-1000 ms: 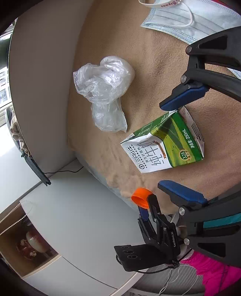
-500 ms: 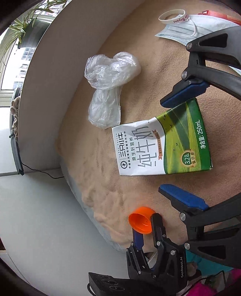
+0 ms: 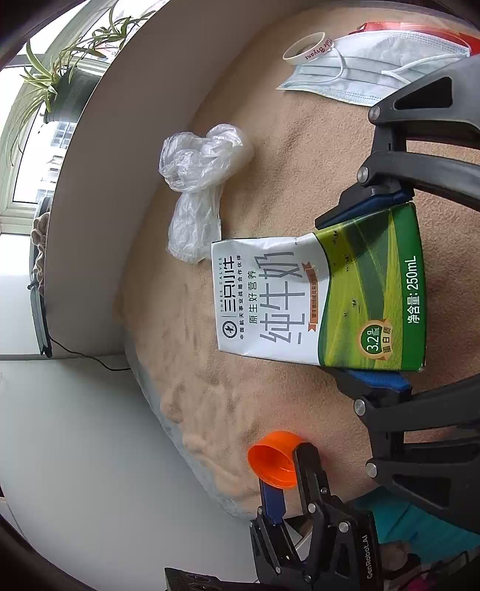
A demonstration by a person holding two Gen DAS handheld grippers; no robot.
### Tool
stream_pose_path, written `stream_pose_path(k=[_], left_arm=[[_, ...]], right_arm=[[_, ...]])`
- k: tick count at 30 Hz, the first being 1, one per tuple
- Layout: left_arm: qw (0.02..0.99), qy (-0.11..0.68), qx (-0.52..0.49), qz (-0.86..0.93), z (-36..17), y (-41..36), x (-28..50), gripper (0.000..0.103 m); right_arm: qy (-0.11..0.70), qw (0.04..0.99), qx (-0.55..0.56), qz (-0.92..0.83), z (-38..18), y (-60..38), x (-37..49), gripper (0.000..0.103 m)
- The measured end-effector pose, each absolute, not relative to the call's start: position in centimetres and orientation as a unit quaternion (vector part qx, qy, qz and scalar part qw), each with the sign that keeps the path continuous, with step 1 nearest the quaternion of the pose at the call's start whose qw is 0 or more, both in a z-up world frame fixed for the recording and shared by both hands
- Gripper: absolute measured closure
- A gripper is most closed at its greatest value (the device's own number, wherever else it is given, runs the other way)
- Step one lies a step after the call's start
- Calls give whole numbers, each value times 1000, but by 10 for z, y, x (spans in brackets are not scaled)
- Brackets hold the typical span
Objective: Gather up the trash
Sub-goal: 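Carry the orange cap and milk carton down over the blue wastebasket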
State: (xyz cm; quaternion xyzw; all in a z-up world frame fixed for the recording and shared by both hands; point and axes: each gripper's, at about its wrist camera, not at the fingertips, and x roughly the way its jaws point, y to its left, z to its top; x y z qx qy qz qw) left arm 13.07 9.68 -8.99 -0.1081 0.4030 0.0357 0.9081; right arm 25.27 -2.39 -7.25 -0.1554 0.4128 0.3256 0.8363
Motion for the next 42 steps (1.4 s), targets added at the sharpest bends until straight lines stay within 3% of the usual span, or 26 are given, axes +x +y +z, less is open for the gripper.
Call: stream_pose_path(k=[25, 42], left_arm=[[913, 397, -95, 0, -92, 29, 47, 54], [870, 475, -127, -38, -165, -9, 20, 54]], right_arm=[[386, 864, -53, 319, -56, -136, 95, 36], [450, 847, -13, 284, -112, -154, 41, 36]])
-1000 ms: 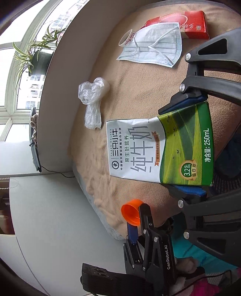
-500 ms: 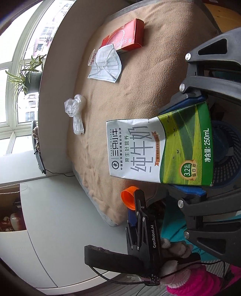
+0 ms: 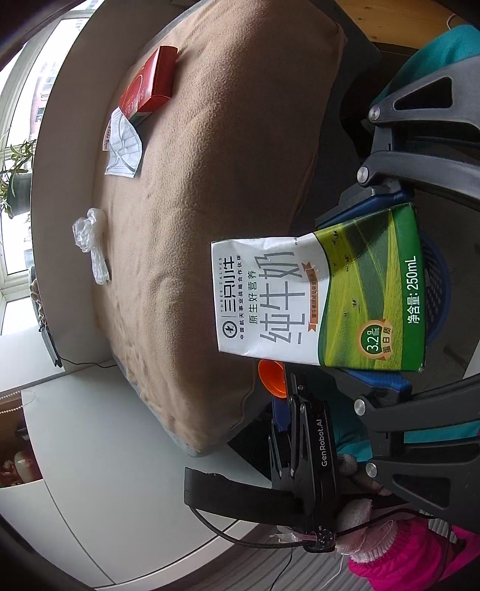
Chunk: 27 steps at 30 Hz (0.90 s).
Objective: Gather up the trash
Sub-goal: 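Carry the orange cap and milk carton down over the blue wastebasket, then open both tools to drop the cap and carton into the wastebasket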
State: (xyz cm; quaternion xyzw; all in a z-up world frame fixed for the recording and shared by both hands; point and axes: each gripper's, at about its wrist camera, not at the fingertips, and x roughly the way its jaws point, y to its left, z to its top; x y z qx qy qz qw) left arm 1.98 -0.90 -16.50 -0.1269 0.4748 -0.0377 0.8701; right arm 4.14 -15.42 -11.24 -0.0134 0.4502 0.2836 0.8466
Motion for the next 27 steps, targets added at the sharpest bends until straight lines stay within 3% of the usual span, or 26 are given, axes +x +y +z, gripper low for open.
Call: stream_pose_path(k=[16, 27], left_arm=[[813, 559, -161, -28, -249, -21, 10, 54], [795, 583, -164, -27, -272, -18, 10, 54]], right_arm=[[540, 800, 12, 261, -188, -157, 41, 36], [568, 782, 17, 256, -212, -155, 36, 34]])
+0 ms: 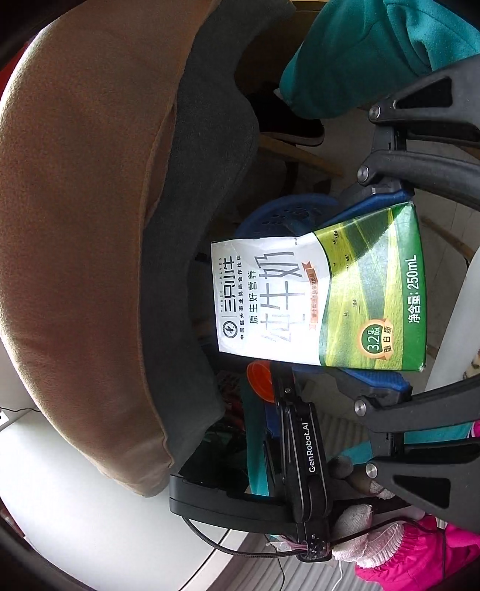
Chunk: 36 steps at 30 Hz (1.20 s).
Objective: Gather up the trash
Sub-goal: 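Open both tools to drop the cap and carton into the wastebasket, then raise both tools back over the bed toward the plastic bag and wristband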
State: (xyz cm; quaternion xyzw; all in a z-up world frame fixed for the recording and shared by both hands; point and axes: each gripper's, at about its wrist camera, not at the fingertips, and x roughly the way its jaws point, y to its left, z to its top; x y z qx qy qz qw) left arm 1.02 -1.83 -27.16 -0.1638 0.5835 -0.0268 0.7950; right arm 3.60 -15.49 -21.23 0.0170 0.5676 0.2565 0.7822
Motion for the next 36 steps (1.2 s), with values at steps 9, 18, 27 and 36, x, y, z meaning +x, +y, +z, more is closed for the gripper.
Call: stream_pose_path(k=[9, 18, 27, 36], left_arm=[[793, 586, -165, -32, -273, -19, 10, 54], [796, 581, -165, -26, -270, -16, 11, 48], [797, 580, -166, -22, -268, -13, 11, 48], [799, 576, -169, -18, -266, -10, 11, 48]], right_arm=[[567, 785, 16, 249, -214, -153, 38, 31], [565, 789, 16, 240, -213, -157, 41, 24], [560, 795, 17, 233, -209, -161, 41, 18], [554, 800, 12, 231, -202, -161, 42, 18]])
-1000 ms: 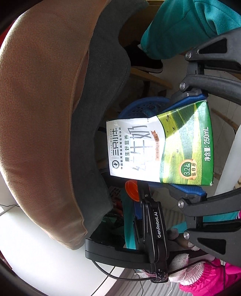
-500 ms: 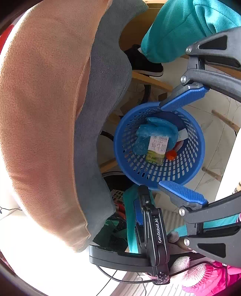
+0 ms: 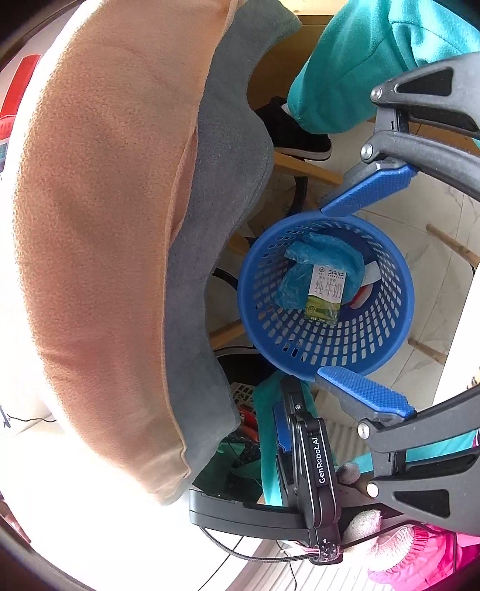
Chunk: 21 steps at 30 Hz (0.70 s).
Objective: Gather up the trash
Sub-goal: 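Raise both tools back over the bed toward the plastic bag and wristband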
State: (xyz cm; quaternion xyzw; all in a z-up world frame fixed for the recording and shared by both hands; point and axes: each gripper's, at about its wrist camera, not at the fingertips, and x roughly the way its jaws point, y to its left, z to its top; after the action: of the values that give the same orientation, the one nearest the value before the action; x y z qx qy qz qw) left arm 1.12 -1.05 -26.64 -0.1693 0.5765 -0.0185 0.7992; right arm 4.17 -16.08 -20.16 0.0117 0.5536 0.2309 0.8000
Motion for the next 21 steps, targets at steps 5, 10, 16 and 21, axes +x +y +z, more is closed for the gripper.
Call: stream_pose_path(k=[5, 10, 16, 21], left_arm=[[800, 574, -171, -17, -264, -9, 12, 48], [806, 566, -172, -17, -256, -5, 11, 48], [827, 534, -173, -19, -224, 1, 14, 48], [850, 498, -170, -24, -189, 5, 19, 48]], right_arm=[[559, 797, 14, 227, -196, -160, 44, 18], [535, 811, 20, 236, -177, -163, 44, 18], [494, 834, 48, 241, -148, -173, 49, 6], [460, 854, 64, 234, -122, -186, 57, 6]])
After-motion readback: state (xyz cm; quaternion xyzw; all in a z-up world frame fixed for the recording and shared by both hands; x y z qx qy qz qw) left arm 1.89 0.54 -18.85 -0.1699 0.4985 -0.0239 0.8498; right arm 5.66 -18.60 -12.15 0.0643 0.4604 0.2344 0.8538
